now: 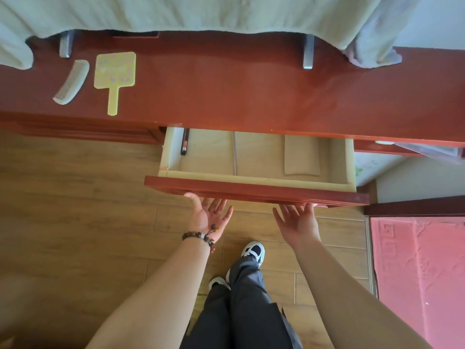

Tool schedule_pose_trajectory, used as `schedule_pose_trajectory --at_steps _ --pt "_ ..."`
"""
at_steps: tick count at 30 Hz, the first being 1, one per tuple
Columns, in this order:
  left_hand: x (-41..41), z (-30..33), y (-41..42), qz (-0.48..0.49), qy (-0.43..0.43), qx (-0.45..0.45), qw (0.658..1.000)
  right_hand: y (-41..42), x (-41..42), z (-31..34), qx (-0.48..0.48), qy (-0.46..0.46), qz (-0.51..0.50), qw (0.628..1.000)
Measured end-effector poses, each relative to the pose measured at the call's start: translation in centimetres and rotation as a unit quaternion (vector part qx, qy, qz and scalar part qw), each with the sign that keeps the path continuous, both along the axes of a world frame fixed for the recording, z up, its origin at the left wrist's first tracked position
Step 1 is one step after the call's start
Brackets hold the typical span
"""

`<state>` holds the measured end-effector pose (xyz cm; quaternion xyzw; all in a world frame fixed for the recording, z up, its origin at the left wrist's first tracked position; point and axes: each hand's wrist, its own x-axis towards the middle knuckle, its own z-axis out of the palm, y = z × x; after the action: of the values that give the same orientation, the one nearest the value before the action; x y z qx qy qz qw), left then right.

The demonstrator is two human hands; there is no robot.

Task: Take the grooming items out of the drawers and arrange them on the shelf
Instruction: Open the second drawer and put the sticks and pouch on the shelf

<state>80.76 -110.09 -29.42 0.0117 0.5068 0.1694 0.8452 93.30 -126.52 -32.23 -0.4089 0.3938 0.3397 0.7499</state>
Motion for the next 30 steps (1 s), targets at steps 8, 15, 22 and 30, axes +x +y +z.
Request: schedule_pose_trajectory --at_steps 8,15,22,30 --pt "-4.4 0.4 -3.1 0.004 0.014 -0.004 1.0 -3.0 -4.3 0.6 0.001 0.017 -0.01 1.0" --pt "-7.7 0.8 -5.5 0.01 0.013 -0.019 1.0 -5.5 -7.5 1.4 -0.003 0.043 -0.016 0.999" --pt "-8.1 1.0 -5.9 0.006 0.015 -0.011 1.0 -6.3 -7.2 1.8 0.0 0.052 -0.005 0.999" --pt "-10.3 3.5 -4.6 -0.269 0.093 0.083 0.955 -6.4 -8.3 3.8 -0.067 0.02 0.104 0.992"
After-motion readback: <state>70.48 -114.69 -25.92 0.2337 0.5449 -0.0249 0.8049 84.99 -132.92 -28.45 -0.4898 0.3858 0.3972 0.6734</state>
